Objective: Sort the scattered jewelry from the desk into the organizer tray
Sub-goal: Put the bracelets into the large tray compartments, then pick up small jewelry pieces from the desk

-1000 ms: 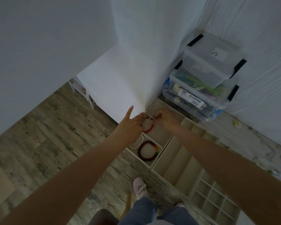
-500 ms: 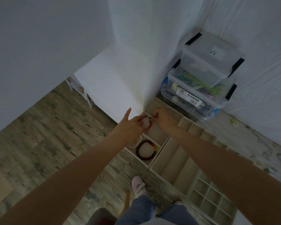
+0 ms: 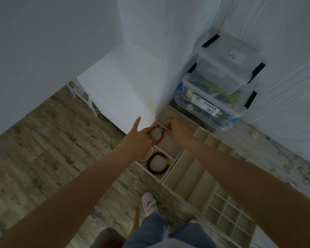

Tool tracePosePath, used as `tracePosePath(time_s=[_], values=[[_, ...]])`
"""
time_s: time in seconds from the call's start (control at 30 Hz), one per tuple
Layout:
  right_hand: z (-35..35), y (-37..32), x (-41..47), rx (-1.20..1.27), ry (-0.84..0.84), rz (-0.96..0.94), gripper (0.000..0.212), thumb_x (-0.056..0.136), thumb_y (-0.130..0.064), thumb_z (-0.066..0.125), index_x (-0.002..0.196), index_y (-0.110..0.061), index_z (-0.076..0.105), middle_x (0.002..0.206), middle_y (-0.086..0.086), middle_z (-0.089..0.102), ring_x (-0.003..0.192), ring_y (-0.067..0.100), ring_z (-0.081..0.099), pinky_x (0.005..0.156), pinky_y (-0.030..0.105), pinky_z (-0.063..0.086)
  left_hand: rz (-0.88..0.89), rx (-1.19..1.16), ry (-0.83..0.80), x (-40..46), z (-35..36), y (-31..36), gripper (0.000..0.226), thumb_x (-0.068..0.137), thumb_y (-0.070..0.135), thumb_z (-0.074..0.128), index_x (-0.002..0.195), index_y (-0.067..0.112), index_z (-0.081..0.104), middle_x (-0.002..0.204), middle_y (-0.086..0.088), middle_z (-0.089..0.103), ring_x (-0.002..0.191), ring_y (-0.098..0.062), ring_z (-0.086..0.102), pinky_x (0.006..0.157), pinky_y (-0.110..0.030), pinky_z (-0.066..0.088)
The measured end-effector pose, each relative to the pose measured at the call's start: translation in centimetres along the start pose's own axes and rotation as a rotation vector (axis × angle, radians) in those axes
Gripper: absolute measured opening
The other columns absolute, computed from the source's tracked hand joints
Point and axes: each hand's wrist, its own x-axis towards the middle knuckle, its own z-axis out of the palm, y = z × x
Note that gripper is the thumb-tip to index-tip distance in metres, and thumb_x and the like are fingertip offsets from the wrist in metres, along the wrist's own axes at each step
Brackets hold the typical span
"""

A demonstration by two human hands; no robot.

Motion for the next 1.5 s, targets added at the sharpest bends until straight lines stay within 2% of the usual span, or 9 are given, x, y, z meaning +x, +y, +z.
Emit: tracePosePath(time_s=[0.1,0.2,0.37,0.5,0.6,0.83,0.97,1.27,1.5], values=[[0.3,-0.2,-0.2,-0.170,0.040,-0.041,0.015,0.093,-0.011,0.045,0.093,-0.009,0.060,0.101,0.010,0.061,0.094,0.026,0.060,0.071,0.032,0.048,0.019,0.079,0.143,-0.2,0.3,0.1,0.024,0.051,0.020,0.076,0.073,0.032,0.075,0.073,0.014,0.069,0.106,-0.006,0.061,0.103,-0.060,0.017],[0.3,-0.4,-0.4,-0.287,0.072,-0.067,0.016,0.095,-0.010,0.043,0.099,-0.008,0.058,0.103,0.010,0.058,0.095,0.027,0.059,0.068,0.031,0.043,0.032,0.063,0.204,0.2,0.9,0.0,0.025,0.037,0.018,0.081,0.057,0.029,0.072,0.063,0.010,0.068,0.095,-0.009,0.067,0.096,-0.062,0.028],[0.4,-0.4,-0.6,-0.270,0.070,-0.046,0.018,0.095,-0.014,0.043,0.105,-0.010,0.057,0.107,0.010,0.056,0.098,0.028,0.058,0.074,0.034,0.048,0.033,0.001,0.194,0.3,1.1,0.2,0.030,0.041,0.020,0.084,0.068,0.030,0.075,0.077,0.006,0.072,0.100,-0.011,0.066,0.098,-0.064,0.025],[0.1,0.3,-0.9,-0.175,0.022,-0.028,0.015,0.093,-0.016,0.049,0.104,-0.008,0.056,0.107,0.011,0.055,0.099,0.027,0.057,0.076,0.034,0.048,-0.048,-0.027,0.113,0.5,0.4,0.8,0.037,0.087,0.018,0.052,0.123,0.024,0.058,0.140,-0.001,0.048,0.139,-0.011,0.027,0.105,-0.056,-0.015],[-0.7,1.2,-1.9,-0.091,-0.020,-0.029,0.020,0.093,-0.017,0.053,0.108,-0.004,0.055,0.110,0.013,0.056,0.100,0.027,0.055,0.084,0.036,0.048,-0.146,-0.078,0.080,0.5,-0.5,1.5,0.046,0.089,0.011,0.043,0.133,0.022,0.047,0.141,0.000,0.044,0.140,-0.015,0.022,0.101,-0.053,-0.023],[-2.4,3.8,-6.0,0.002,-0.026,-0.063,0.031,0.093,-0.009,0.048,0.123,-0.002,0.053,0.119,0.020,0.054,0.109,0.031,0.053,0.092,0.037,0.042,-0.250,-0.377,0.121,2.0,-3.6,4.4,0.051,0.092,0.012,0.043,0.140,0.023,0.036,0.141,-0.001,0.043,0.134,-0.019,0.031,0.116,-0.044,0.006],[-4.4,7.3,-9.6,-0.064,-0.070,-0.126,0.039,0.097,-0.006,0.042,0.135,-0.007,0.048,0.136,0.014,0.049,0.121,0.026,0.049,0.099,0.025,0.032,-0.164,-0.623,0.197,3.6,-6.0,8.4,0.043,0.091,0.010,0.044,0.134,0.017,0.047,0.126,-0.007,0.056,0.116,-0.025,0.053,0.098,-0.036,0.041],[-8.3,20.4,-22.0,0.006,0.140,0.121,0.042,0.096,-0.007,0.041,0.137,-0.012,0.044,0.137,0.010,0.045,0.123,0.025,0.046,0.097,0.024,0.031,-0.031,-0.739,0.313,8.4,-12.0,22.0,0.035,0.090,0.007,0.046,0.124,0.013,0.054,0.113,-0.010,0.059,0.103,-0.029,0.057,0.087,-0.041,0.045],[-7.5,31.2,-31.4,0.002,0.234,0.424,0.050,0.098,-0.017,0.040,0.146,-0.017,0.027,0.155,0.005,0.021,0.141,0.022,0.021,0.114,0.034,0.022,0.182,-0.537,0.182,12.3,-14.4,34.3,0.045,0.094,0.021,0.044,0.138,0.016,0.040,0.135,-0.007,0.048,0.121,-0.025,0.048,0.097,-0.035,0.038]])
